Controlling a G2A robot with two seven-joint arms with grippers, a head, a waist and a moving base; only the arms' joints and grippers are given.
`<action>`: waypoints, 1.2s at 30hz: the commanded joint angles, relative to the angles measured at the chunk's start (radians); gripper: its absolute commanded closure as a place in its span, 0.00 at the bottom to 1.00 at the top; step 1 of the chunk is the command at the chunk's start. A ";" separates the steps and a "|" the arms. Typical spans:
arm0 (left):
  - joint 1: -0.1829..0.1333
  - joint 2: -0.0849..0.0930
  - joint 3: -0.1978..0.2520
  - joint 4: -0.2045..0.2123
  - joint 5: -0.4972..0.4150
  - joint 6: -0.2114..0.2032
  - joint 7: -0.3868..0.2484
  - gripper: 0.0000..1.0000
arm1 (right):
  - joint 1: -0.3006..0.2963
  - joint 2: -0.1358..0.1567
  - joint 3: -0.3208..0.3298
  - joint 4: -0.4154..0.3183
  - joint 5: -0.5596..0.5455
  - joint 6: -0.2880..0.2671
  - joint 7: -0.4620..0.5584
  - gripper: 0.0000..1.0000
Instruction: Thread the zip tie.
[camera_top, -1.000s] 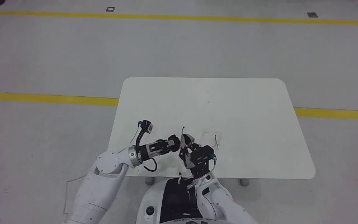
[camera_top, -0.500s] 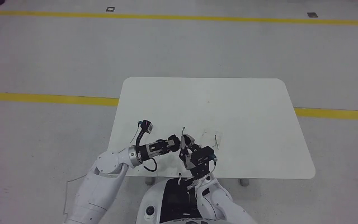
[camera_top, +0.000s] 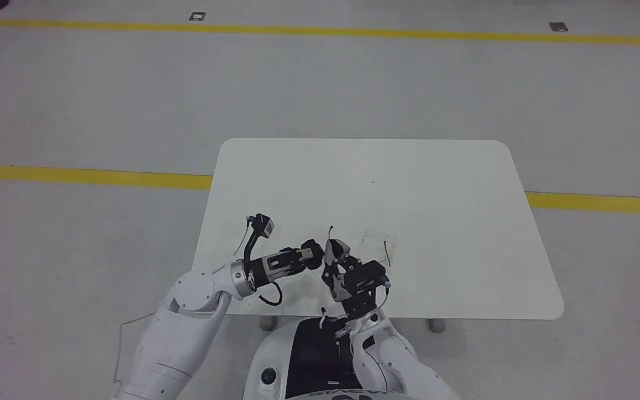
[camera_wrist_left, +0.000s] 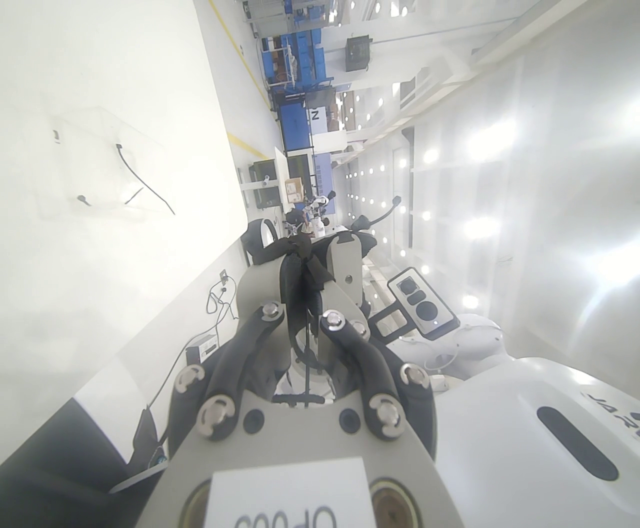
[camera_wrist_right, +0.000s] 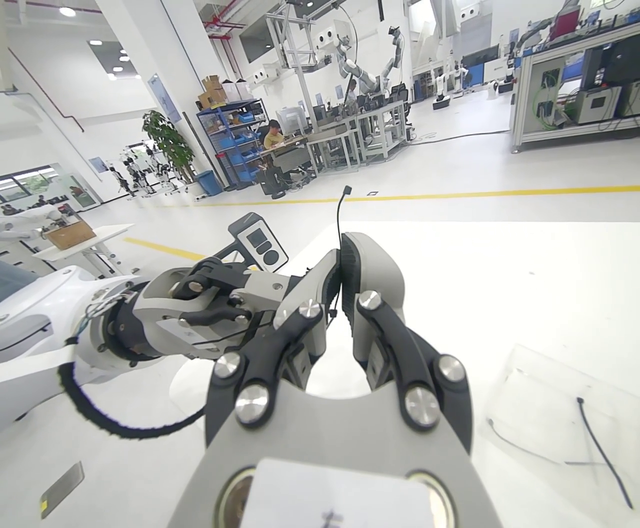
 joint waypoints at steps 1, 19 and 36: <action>-0.001 0.002 0.003 0.000 -0.002 -0.001 0.002 1.00 | -0.001 0.000 0.001 -0.001 0.000 0.001 -0.001 1.00; -0.001 0.025 0.021 -0.018 -0.019 -0.007 0.023 1.00 | 0.001 0.000 -0.002 0.003 -0.009 -0.005 0.009 1.00; 0.005 0.042 0.029 -0.030 -0.036 -0.007 0.046 1.00 | -0.010 0.002 0.010 -0.012 -0.001 0.001 -0.016 0.00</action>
